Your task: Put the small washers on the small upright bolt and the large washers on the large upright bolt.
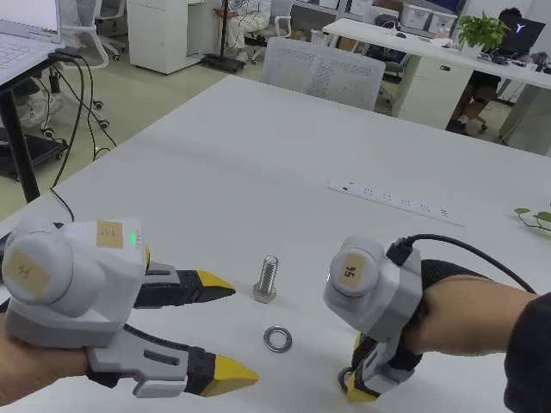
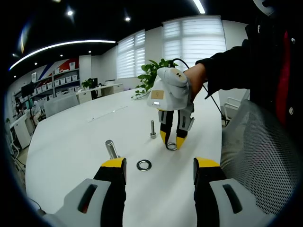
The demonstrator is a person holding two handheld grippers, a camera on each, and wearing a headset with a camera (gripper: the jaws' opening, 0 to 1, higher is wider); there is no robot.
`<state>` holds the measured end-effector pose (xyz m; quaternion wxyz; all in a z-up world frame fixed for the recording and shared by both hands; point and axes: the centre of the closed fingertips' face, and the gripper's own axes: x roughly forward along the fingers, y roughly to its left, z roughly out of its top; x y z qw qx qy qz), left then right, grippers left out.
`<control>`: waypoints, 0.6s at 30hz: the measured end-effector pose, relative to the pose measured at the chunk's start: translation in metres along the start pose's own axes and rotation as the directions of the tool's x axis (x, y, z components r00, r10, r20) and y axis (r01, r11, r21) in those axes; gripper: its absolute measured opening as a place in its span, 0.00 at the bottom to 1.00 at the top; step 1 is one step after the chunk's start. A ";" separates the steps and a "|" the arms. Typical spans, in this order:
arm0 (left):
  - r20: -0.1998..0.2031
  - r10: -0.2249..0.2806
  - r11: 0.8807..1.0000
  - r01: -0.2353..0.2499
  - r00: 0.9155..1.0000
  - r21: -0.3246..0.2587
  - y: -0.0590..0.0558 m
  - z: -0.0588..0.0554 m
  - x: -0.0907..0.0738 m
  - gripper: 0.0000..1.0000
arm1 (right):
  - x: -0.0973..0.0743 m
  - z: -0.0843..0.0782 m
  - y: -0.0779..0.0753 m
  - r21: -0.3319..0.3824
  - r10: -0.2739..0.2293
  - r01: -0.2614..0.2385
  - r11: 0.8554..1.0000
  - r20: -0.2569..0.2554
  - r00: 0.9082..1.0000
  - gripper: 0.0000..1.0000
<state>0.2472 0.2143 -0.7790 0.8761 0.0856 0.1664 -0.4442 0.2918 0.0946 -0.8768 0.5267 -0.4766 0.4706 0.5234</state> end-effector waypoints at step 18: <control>0.017 0.029 1.000 -0.029 0.999 -0.004 0.006 0.001 -0.007 0.57 | -0.042 0.030 0.004 -0.044 -0.014 0.017 0.999 0.063 0.998 0.22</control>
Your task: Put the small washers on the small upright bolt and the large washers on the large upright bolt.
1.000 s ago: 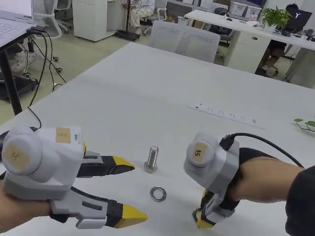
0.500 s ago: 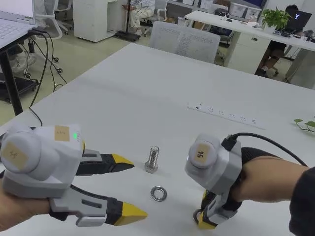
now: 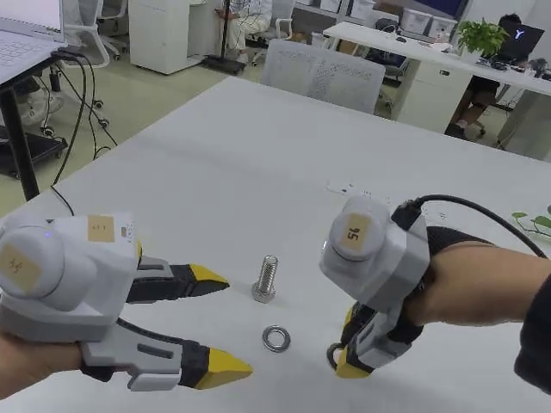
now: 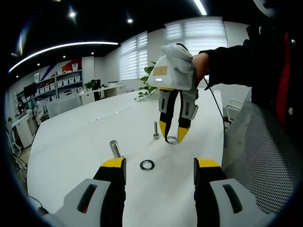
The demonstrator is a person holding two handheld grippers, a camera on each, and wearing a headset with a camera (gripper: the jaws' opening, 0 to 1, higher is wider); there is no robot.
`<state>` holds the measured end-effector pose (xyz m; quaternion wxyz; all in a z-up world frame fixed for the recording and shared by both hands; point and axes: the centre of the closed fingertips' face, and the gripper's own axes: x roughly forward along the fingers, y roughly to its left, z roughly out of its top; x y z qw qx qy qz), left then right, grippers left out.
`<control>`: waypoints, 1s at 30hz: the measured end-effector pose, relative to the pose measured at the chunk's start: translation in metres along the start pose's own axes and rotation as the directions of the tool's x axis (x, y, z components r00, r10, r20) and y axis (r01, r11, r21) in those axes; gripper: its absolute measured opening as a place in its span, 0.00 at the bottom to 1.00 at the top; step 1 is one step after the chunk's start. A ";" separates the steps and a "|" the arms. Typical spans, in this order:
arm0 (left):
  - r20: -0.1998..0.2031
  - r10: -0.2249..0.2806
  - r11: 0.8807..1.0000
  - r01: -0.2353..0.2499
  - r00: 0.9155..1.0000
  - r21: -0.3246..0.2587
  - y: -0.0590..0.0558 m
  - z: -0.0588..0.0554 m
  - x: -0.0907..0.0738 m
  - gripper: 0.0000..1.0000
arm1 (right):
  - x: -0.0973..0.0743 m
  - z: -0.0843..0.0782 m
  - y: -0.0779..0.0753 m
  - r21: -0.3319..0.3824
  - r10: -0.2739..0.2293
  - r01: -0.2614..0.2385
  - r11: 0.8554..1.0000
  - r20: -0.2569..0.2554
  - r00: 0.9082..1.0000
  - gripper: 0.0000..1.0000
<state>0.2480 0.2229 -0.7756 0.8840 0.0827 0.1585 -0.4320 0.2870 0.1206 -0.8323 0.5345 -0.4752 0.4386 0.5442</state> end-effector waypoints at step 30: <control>0.030 0.151 0.988 -0.150 0.988 -0.038 0.025 -0.005 -0.026 0.59 | -0.031 0.044 -0.019 -0.092 -0.066 0.069 0.993 0.036 0.997 0.22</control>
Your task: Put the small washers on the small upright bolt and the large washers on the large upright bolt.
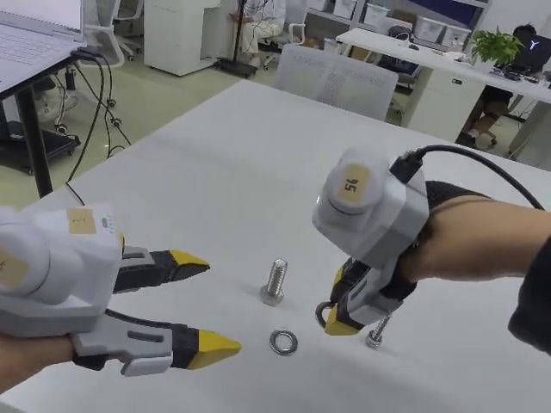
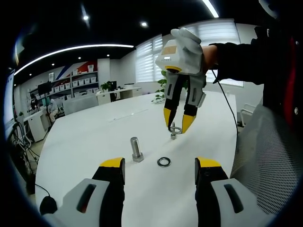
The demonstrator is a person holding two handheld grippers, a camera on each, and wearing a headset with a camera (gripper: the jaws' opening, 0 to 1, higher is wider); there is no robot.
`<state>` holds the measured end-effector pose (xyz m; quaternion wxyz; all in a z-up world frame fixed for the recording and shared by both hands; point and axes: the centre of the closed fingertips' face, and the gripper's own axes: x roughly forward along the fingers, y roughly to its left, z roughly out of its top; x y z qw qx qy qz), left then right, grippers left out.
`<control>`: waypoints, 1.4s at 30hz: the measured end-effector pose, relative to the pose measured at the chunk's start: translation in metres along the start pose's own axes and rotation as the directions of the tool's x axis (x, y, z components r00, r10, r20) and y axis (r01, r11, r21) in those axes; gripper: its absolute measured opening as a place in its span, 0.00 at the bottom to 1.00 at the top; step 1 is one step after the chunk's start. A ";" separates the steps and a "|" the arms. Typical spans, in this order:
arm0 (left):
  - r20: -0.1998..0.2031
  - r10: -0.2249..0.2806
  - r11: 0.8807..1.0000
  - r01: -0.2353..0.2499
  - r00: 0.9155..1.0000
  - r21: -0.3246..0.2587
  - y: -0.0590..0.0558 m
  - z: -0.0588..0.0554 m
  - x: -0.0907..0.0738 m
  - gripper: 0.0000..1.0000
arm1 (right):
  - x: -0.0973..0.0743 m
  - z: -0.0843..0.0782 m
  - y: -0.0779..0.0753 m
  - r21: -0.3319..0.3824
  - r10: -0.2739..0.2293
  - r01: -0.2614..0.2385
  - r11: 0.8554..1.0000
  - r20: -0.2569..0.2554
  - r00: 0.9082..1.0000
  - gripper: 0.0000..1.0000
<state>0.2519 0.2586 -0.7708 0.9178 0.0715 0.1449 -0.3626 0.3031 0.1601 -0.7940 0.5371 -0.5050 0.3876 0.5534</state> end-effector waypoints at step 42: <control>-0.031 0.072 0.997 -0.072 0.997 -0.020 0.007 -0.012 -0.008 0.59 | -0.012 0.051 -0.052 -0.106 0.009 -0.007 0.994 0.013 1.000 0.22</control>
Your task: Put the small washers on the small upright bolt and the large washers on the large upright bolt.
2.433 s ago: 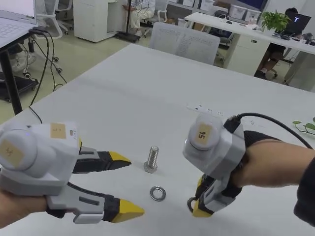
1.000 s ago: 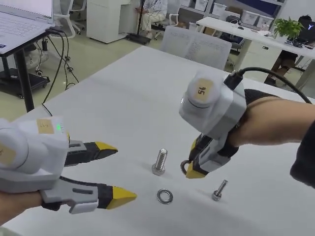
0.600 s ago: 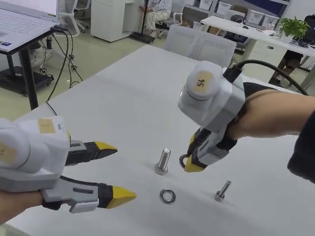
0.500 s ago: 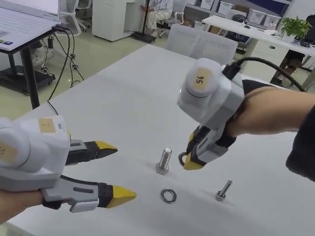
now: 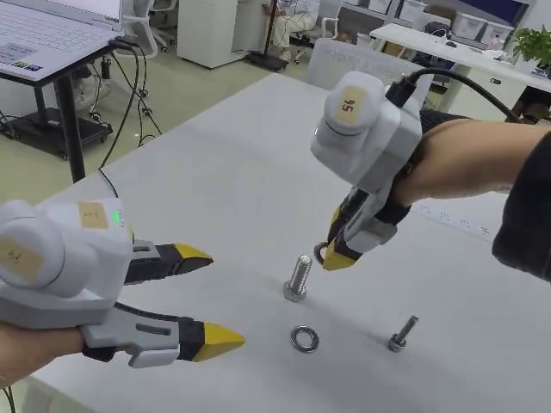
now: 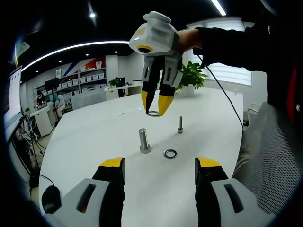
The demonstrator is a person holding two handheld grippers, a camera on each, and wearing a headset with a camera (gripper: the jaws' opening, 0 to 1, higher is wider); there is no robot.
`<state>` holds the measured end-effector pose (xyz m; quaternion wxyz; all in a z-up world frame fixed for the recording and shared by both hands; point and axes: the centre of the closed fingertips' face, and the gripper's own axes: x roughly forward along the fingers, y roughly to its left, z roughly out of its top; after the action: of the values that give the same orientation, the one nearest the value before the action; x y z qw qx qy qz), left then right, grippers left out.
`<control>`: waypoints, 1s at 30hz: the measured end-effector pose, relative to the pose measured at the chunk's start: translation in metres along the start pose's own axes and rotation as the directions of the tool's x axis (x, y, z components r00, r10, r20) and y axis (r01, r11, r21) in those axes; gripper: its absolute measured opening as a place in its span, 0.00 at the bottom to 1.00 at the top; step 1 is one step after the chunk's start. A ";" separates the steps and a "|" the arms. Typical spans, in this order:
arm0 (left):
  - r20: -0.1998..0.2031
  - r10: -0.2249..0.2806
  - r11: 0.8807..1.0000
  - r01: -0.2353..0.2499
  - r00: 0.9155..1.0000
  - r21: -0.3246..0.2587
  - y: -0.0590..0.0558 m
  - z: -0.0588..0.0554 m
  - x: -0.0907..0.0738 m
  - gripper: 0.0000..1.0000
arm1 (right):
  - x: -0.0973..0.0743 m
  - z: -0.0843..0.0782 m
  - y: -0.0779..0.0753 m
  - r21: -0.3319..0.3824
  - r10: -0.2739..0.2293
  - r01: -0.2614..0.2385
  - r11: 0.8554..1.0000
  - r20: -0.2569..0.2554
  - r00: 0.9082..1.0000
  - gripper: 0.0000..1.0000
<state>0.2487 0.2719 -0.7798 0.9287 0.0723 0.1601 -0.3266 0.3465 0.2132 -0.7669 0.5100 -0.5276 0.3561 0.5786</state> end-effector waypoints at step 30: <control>-0.018 0.017 1.000 -0.017 1.000 -0.012 0.003 -0.004 0.004 0.58 | 0.040 0.003 -0.017 -0.027 0.077 -0.078 0.997 -0.042 0.996 0.22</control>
<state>0.2530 0.2728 -0.7849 0.9304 0.0709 0.1700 -0.3169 0.3655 0.2282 -0.8030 0.4724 -0.5322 0.3783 0.5920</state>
